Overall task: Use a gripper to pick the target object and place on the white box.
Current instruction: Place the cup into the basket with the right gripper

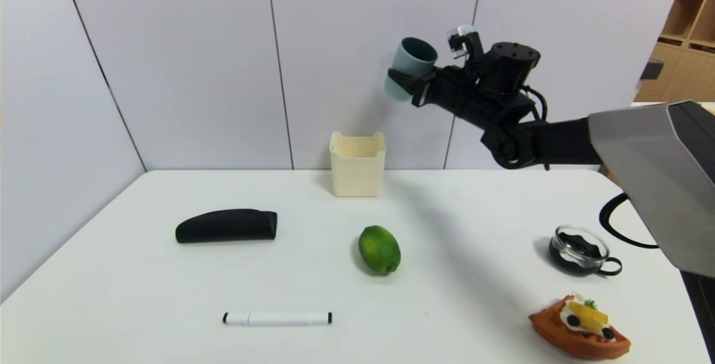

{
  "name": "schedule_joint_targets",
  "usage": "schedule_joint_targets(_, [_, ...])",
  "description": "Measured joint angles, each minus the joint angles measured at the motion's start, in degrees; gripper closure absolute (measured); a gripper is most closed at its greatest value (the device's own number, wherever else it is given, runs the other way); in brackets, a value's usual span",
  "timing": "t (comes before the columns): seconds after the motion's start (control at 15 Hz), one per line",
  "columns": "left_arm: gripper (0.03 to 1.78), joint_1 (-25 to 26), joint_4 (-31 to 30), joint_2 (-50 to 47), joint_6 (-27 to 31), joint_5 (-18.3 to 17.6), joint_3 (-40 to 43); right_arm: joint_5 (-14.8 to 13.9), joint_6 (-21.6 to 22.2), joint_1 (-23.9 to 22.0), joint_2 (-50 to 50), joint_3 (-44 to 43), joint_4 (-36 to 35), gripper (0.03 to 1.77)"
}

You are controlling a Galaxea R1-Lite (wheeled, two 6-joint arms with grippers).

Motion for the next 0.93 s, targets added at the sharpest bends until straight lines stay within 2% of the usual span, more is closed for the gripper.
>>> schedule_joint_targets(0.2, [0.12, 0.00, 0.00, 0.00, 0.02, -0.05, 0.00, 1.51, -0.09, 2.61, 2.90, -2.56, 1.46, 0.70])
schedule_joint_targets(0.6, [0.12, 0.00, 0.00, 0.00, 0.00, 0.00, 0.00, 1.57, -0.37, 5.64, 6.88, -3.35, 2.10, 0.70])
schedule_joint_targets(0.73, [0.12, 0.00, 0.00, 0.00, 0.00, -0.02, 0.00, 1.41, -0.69, 5.81, 7.45, -3.33, 4.82, 0.70])
schedule_joint_targets(0.93, [0.12, 0.00, 0.00, 0.00, 0.00, -0.02, 0.00, 1.40, -3.79, 5.64, 7.86, -3.46, 8.77, 0.70])
